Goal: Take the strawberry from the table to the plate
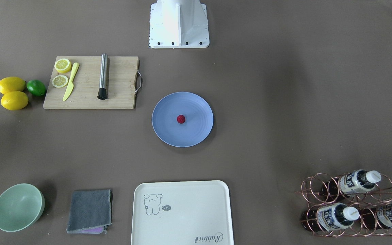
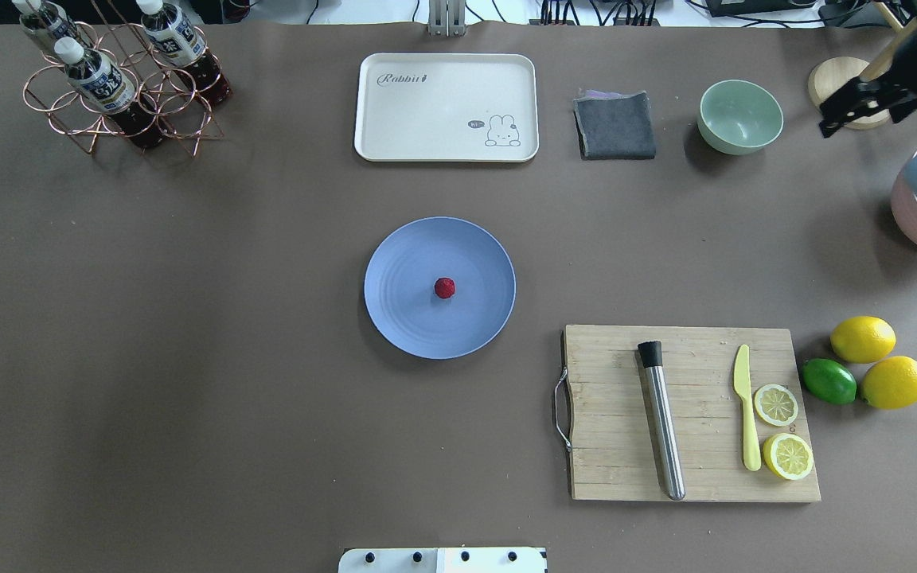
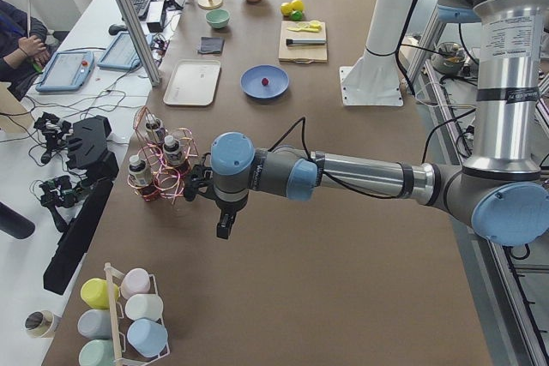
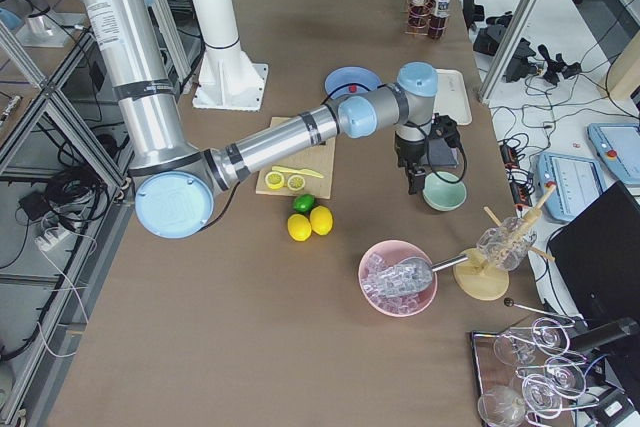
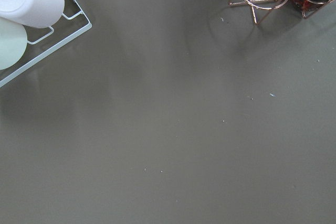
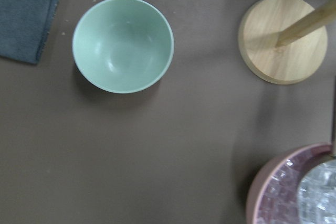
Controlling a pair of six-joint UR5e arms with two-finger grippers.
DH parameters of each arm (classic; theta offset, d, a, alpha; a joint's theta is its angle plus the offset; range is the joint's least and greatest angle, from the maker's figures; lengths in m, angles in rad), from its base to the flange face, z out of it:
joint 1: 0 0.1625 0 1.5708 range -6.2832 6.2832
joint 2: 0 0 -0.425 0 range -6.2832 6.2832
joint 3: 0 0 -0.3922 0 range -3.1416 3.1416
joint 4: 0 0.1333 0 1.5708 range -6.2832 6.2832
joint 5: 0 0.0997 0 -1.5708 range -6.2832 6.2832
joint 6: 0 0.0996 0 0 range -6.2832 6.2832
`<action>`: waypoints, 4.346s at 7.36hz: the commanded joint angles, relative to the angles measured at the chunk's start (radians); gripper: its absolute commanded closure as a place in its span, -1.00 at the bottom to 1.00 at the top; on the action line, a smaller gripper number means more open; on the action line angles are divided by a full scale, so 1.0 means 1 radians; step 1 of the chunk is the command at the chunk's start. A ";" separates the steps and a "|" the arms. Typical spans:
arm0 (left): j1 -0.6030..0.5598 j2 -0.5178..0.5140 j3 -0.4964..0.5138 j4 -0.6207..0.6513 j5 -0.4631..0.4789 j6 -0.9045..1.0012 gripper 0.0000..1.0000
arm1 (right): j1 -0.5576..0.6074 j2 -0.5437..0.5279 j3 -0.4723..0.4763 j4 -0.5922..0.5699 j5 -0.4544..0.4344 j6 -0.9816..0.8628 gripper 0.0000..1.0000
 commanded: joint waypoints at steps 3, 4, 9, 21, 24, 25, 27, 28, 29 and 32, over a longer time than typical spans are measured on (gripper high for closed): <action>-0.002 0.008 0.008 0.000 -0.002 0.002 -0.96 | 0.278 -0.132 -0.169 0.009 0.059 -0.406 -1.00; -0.002 0.009 0.009 0.000 -0.004 0.002 -0.96 | 0.294 -0.157 -0.173 0.014 0.055 -0.407 -1.00; -0.002 0.011 0.015 0.000 -0.001 0.002 -0.96 | 0.320 -0.180 -0.165 0.015 0.059 -0.398 -1.00; -0.030 0.031 0.060 -0.020 0.003 -0.010 -0.96 | 0.320 -0.189 -0.174 0.014 0.089 -0.398 -1.00; -0.031 0.031 0.072 -0.020 -0.002 -0.007 -0.96 | 0.320 -0.208 -0.163 0.015 0.105 -0.401 -1.00; -0.031 0.032 0.072 -0.020 -0.002 -0.009 -0.96 | 0.320 -0.208 -0.160 0.015 0.105 -0.401 -1.00; -0.031 0.032 0.074 -0.020 -0.002 -0.007 -0.96 | 0.320 -0.209 -0.159 0.015 0.105 -0.401 -1.00; -0.030 0.032 0.074 -0.018 -0.002 -0.007 -0.96 | 0.320 -0.209 -0.159 0.015 0.105 -0.401 -1.00; -0.031 0.034 0.074 -0.018 -0.002 -0.007 -0.96 | 0.320 -0.211 -0.159 0.015 0.105 -0.401 -1.00; -0.031 0.032 0.075 -0.018 -0.001 -0.007 -0.96 | 0.320 -0.214 -0.156 0.015 0.105 -0.403 -1.00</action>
